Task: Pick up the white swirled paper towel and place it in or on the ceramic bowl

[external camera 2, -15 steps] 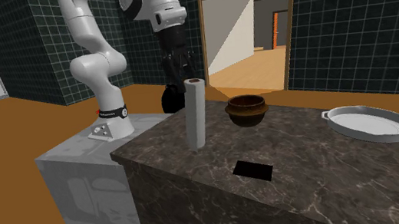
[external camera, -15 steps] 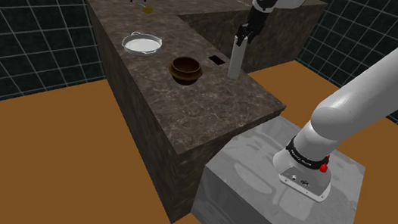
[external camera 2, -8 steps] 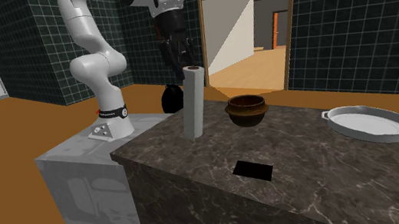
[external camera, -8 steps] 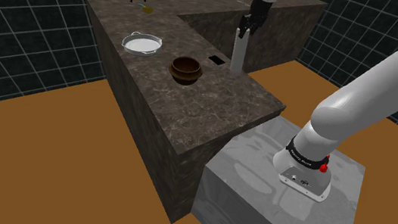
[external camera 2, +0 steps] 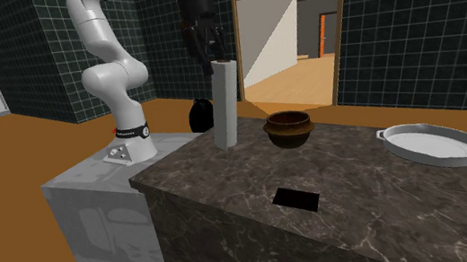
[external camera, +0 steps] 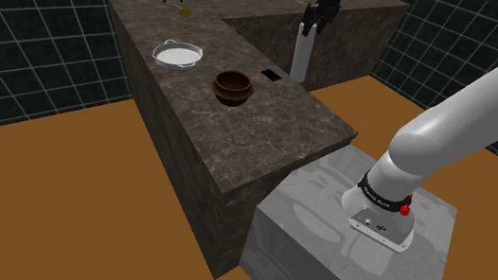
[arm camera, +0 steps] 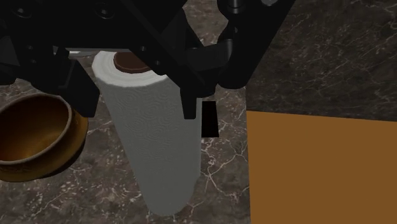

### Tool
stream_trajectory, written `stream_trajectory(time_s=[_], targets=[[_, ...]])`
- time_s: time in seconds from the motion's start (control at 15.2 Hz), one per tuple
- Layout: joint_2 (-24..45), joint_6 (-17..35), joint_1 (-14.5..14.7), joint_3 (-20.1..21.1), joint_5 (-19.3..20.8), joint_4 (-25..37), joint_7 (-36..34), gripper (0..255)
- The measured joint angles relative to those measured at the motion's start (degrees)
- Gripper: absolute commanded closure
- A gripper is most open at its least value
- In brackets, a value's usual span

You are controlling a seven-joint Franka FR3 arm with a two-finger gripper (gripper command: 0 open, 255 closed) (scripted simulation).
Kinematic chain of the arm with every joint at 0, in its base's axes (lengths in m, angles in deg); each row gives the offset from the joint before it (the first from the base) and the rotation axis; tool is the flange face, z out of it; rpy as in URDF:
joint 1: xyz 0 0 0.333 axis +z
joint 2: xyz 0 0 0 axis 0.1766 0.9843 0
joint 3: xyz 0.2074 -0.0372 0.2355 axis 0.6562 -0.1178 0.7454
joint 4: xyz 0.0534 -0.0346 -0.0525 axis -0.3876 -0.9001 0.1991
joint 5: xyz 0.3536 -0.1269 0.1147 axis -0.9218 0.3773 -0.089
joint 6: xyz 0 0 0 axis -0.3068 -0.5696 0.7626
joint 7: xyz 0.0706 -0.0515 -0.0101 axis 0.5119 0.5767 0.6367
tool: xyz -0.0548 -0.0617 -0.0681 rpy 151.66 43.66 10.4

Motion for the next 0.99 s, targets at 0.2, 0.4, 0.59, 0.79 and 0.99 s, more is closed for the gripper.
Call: stream_trajectory(time_s=[0.2, 0.4, 0.59, 0.79, 0.99], targets=[[-0.5, -2.3, 0.0, 0.2, 0.1, 1.8, -0.2, 255], [-0.7, -4.9, 0.0, 0.2, 0.1, 4.2, -0.2, 255], [-0.7, -7.3, 0.1, 0.4, 0.0, 6.6, -0.3, 255], [-0.8, -9.5, 0.2, 0.6, 0.0, 8.6, -0.5, 255], [-0.3, -11.3, 0.8, 1.6, -0.1, 11.0, -2.0, 255]])
